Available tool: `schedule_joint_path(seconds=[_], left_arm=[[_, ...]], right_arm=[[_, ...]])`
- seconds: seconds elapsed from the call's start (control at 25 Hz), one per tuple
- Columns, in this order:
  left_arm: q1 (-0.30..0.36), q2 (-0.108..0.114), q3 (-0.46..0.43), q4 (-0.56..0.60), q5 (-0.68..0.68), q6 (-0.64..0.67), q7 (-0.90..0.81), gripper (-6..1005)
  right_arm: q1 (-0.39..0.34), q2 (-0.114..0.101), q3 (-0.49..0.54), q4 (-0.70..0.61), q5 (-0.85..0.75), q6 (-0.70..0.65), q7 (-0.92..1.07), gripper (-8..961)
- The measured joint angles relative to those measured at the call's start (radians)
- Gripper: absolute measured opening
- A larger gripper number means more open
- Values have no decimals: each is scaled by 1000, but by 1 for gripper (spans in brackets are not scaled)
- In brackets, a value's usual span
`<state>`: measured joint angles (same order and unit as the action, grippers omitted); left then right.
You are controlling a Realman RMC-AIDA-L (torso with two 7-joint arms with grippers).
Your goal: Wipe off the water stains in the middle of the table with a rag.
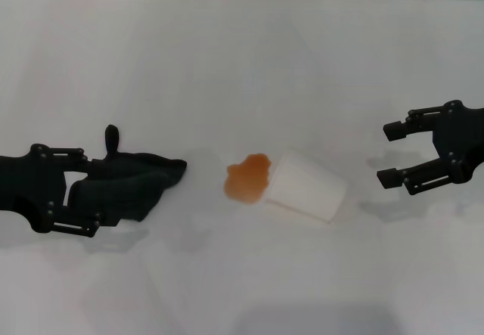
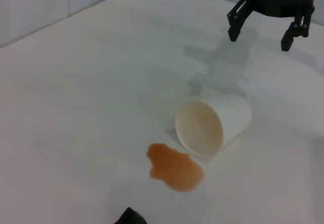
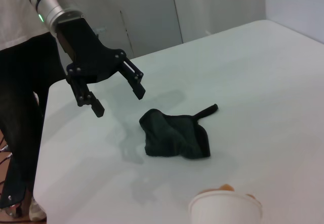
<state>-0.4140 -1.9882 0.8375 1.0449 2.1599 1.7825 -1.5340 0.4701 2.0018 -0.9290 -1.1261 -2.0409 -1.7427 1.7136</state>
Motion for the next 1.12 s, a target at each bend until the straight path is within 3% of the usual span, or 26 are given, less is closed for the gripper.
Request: schedule_joint_path(seconds=[0.84, 1.12], left_arm=[[6, -11, 20, -2, 0, 5, 24, 843], [28, -35, 53, -1, 14, -4, 65, 843]], right_arm=[[-10, 8, -16, 7, -3, 5, 9, 853], [-4, 7, -164, -47, -29, 43, 126, 850]])
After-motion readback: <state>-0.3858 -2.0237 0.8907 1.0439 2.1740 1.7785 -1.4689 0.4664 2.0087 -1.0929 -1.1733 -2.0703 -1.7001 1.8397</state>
